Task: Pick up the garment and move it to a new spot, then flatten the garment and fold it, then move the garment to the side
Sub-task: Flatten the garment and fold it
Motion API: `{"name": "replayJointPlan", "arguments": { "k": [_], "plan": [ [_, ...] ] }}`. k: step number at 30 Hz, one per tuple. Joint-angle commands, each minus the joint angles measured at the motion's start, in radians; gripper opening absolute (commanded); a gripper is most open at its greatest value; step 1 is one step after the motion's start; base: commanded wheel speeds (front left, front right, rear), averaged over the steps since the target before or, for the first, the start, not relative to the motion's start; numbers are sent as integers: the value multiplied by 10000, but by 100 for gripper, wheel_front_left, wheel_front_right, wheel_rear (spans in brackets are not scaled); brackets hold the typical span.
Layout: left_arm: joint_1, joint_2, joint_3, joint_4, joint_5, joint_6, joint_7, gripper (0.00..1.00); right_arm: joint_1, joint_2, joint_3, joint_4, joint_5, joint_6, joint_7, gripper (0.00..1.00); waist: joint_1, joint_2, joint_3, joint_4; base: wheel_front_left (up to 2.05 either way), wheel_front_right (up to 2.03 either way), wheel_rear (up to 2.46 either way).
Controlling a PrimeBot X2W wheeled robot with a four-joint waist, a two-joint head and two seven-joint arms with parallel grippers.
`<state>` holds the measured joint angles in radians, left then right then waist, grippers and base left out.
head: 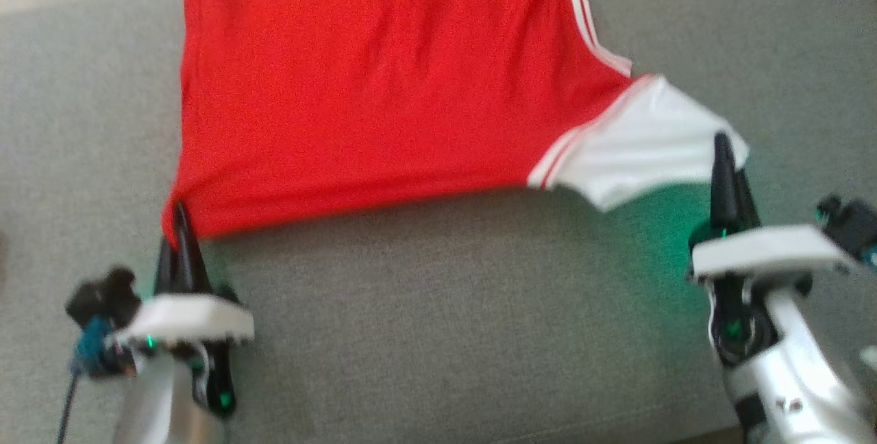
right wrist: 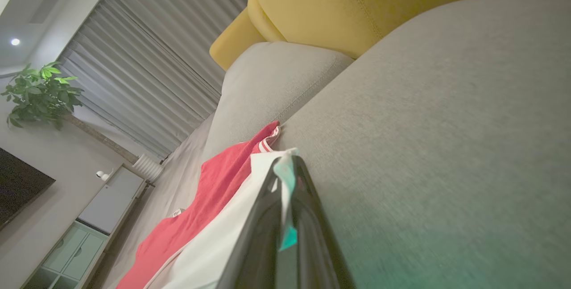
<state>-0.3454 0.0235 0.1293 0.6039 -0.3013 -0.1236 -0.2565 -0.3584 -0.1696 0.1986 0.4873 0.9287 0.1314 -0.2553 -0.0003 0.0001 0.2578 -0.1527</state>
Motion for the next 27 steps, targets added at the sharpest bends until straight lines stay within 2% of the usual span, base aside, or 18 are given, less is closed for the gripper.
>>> {"name": "replayJointPlan", "arguments": {
  "k": [1, 11, 17, 22, 27],
  "plan": [
    [427, 272, 273, -319, -183, 39, -52, 0, 338, -114, 48, -299, 149, -7, -64, 0, 3, -1, -445, 41, 0, 0, 0],
    [2396, 269, -858, -364, -817, 160, -53, 0, 2532, -111, 213, -262, 597, -7, -64, 0, 3, -1, -1653, 312, 0, 0, 0],
    [3208, 269, -1658, -524, -1051, 254, -53, 0, 3327, -182, 286, -549, 843, -7, -64, 0, 3, -1, -1907, 408, 0, 0, 0],
    [3243, 268, -2075, -760, -1173, 291, -53, 0, 3376, -194, -21, -964, 1115, -7, -64, 0, 3, -1, -1848, 502, 0, 0, 0],
    [2581, 268, -2433, -1160, -976, 308, -53, 0, 2684, -166, -89, -1503, 1277, -7, -11, 0, 3, -1, -1523, 611, 0, 0, 0]
  ]
}}
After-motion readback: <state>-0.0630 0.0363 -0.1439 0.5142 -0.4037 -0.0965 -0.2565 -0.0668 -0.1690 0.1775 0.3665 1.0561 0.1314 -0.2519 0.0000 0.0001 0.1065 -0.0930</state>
